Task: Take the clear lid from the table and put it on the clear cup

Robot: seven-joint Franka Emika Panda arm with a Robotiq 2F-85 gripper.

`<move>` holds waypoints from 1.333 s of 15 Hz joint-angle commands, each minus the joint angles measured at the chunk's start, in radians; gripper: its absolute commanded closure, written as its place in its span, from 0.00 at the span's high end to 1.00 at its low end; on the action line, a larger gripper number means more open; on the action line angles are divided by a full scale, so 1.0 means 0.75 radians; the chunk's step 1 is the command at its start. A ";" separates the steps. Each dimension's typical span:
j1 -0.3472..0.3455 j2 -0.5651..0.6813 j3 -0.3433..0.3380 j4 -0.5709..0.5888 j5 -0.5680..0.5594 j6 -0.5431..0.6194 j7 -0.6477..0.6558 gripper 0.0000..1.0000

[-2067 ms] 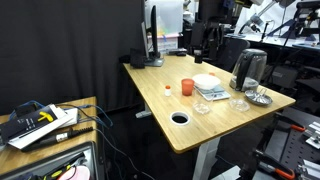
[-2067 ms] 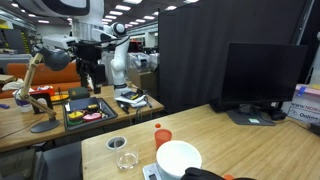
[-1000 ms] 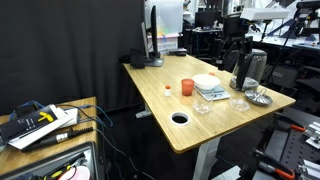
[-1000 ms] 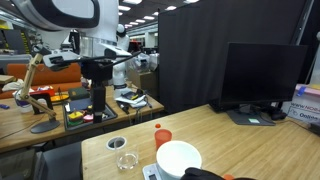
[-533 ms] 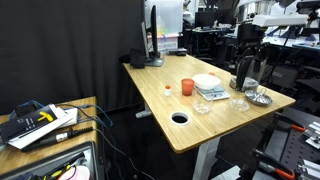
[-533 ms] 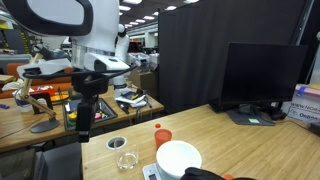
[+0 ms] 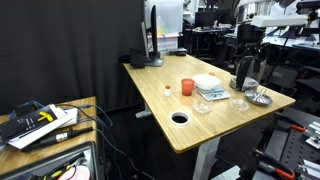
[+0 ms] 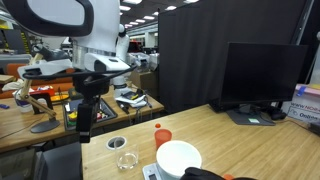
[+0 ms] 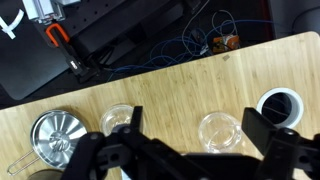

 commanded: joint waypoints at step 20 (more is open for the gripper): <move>-0.216 0.353 -0.197 0.014 0.000 0.263 0.090 1.00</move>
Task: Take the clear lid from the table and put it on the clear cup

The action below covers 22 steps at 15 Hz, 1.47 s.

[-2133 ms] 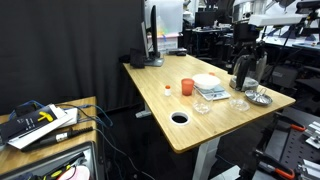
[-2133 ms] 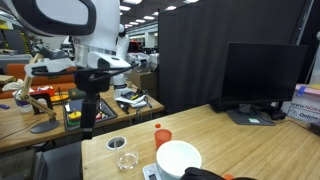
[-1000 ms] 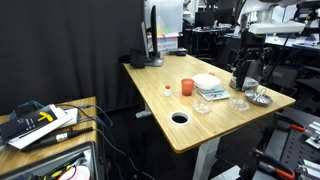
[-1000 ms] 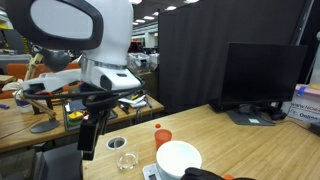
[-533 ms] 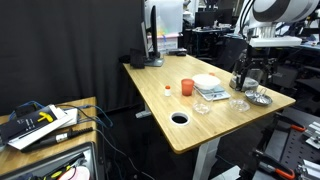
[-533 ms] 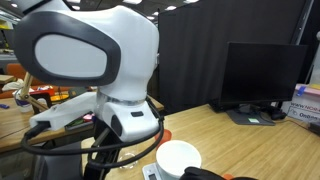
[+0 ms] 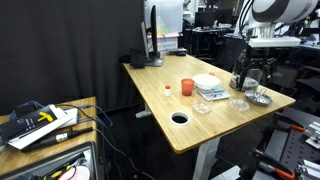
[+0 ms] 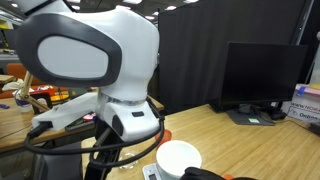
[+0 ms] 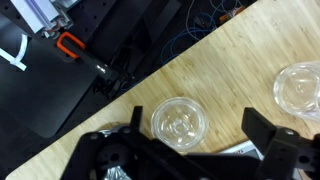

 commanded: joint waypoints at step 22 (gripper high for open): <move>0.036 0.487 -0.110 0.241 0.131 0.127 0.095 1.00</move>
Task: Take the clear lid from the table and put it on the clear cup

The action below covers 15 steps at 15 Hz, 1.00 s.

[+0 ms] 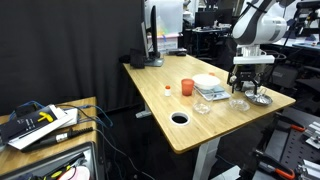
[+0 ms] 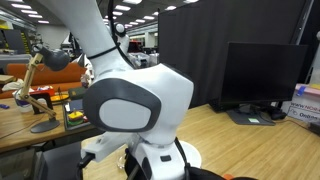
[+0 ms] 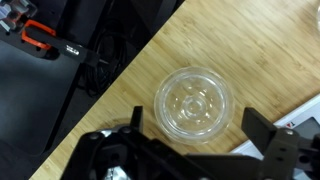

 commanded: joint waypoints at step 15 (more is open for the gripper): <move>0.053 0.152 -0.023 0.056 0.041 0.028 0.014 1.00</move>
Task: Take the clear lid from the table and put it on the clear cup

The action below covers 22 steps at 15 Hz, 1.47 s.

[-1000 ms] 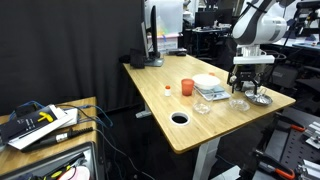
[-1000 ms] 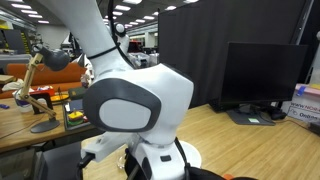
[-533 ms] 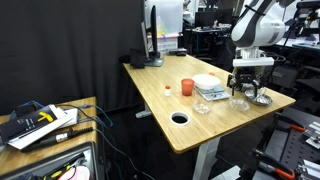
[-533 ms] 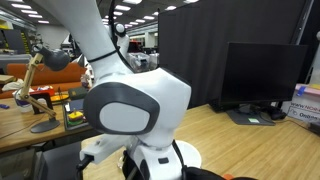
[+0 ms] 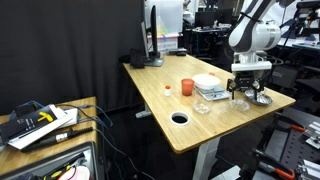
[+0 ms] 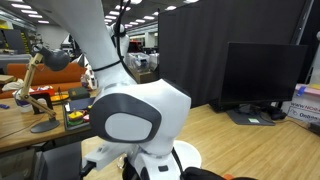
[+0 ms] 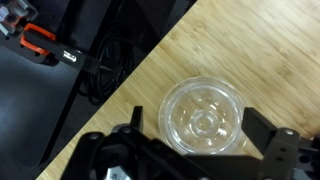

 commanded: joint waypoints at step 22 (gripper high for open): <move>0.036 0.067 -0.034 0.018 0.090 0.149 0.112 0.47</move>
